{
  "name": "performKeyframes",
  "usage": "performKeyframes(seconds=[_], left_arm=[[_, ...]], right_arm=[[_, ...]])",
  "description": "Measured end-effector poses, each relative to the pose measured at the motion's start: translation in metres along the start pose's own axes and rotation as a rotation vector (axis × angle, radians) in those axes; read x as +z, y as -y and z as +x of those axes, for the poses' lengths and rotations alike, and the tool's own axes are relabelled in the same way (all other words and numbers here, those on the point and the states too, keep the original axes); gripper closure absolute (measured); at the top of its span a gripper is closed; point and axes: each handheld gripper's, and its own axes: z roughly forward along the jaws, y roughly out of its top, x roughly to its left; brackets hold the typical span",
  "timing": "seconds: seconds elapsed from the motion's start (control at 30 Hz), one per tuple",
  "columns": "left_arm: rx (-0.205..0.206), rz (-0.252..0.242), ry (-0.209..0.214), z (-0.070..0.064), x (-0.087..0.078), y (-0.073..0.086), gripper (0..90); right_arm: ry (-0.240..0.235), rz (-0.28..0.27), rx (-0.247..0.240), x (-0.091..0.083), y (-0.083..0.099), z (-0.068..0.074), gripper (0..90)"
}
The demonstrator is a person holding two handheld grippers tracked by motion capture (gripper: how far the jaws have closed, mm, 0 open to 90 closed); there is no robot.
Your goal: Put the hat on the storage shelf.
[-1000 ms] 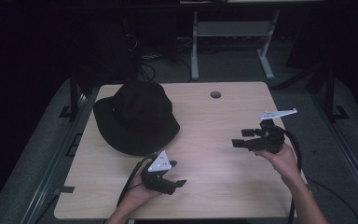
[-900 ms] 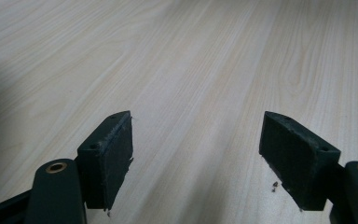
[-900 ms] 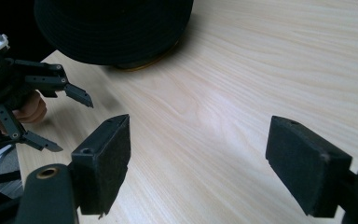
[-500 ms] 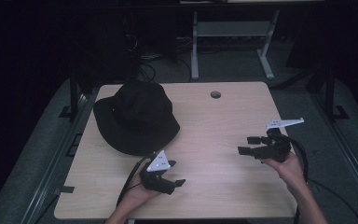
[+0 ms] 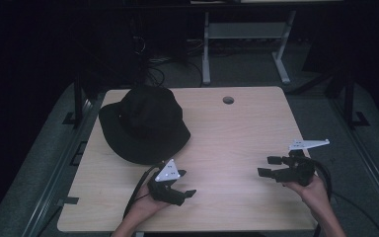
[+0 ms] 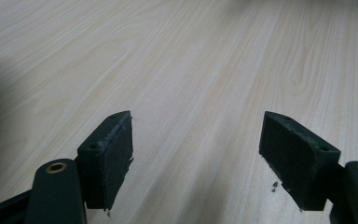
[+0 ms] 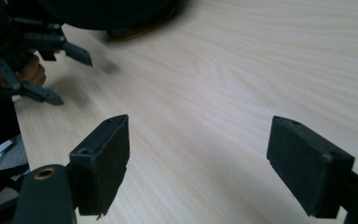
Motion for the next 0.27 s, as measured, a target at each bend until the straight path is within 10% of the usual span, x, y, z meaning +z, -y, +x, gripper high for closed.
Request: performKeyframes(seconds=[0.27], left_arm=[[-0.002, 0.000, 0.003, 0.000, 0.001, 0.000, 25.3]], right_arm=[[0.025, -0.034, -0.033, -0.006, 0.027, 0.017, 17.6]])
